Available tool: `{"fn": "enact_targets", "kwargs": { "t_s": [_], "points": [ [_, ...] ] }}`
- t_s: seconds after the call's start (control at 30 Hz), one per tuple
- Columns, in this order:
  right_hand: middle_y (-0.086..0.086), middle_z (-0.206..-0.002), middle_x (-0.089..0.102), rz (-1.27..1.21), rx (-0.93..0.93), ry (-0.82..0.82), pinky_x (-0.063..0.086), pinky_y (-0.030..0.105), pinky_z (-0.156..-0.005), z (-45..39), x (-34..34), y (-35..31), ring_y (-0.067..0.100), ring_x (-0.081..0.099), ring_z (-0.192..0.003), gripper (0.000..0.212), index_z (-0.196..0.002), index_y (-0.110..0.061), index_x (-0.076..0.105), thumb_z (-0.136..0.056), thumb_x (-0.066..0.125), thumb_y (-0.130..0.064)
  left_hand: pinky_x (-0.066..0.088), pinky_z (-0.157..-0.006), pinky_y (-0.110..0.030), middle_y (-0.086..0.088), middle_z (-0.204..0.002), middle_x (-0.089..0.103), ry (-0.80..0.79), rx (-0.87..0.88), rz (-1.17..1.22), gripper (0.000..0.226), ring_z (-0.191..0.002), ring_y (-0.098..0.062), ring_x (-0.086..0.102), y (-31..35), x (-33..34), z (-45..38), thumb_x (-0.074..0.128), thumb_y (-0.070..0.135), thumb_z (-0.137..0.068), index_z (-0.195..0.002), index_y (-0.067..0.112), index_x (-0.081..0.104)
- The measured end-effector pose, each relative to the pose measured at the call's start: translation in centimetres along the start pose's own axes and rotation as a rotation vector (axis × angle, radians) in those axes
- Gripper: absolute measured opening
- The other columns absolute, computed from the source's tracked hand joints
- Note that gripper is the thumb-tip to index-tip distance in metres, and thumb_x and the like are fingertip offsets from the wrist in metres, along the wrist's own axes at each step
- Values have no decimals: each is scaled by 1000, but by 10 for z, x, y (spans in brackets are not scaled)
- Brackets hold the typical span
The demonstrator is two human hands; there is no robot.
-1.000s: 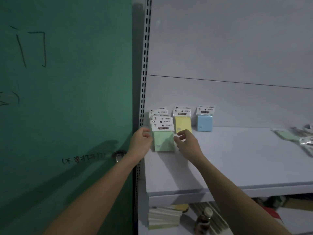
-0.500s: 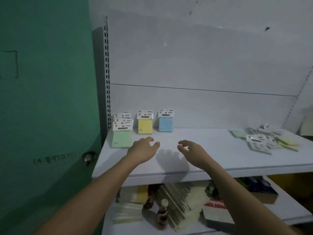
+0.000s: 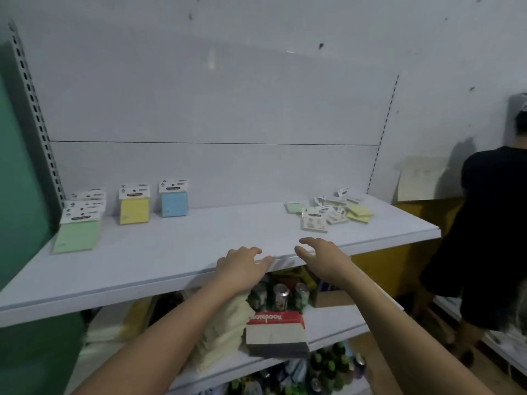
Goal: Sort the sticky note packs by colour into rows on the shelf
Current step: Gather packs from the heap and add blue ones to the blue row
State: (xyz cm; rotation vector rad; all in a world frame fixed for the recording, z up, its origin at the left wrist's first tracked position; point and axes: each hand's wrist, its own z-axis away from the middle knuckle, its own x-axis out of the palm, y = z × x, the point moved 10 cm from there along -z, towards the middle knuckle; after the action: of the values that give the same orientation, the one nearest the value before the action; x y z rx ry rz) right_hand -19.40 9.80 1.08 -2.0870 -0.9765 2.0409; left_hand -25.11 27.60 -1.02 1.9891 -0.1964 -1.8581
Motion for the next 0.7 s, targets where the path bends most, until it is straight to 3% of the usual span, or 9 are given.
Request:
{"fn": "enact_targets", "kwargs": {
  "t_s": [0.3, 0.47, 0.7],
  "points": [
    [2, -144, 46, -12, 57, -23, 42, 47, -102, -60, -1, 93, 23, 43, -128, 53, -138, -31, 46, -91, 40, -56, 38, -101, -41, 1, -144, 47, 16, 35, 13, 56, -130, -24, 43, 62, 42, -87, 37, 60, -90, -139, 33, 43],
    [0, -143, 46, 66, 63, 41, 39, 44, -105, -121, -16, 126, 21, 41, -131, 49, -138, -27, 47, -95, 42, -50, 37, -98, -41, -2, -140, 46, 44, -16, 88, 58, -129, -26, 39, 83, 65, -153, 41, 58, -89, -139, 29, 42],
    [7, -139, 46, 85, 98, 157, 48, 39, -87, -196, -32, 173, 27, 51, -117, 41, -130, -19, 52, -93, 53, -37, 31, -96, -45, -8, -134, 48, 127, -60, 3, 68, -125, -30, 38, 111, 86, -221, 41, 66, -84, -139, 26, 37]
  ]
}}
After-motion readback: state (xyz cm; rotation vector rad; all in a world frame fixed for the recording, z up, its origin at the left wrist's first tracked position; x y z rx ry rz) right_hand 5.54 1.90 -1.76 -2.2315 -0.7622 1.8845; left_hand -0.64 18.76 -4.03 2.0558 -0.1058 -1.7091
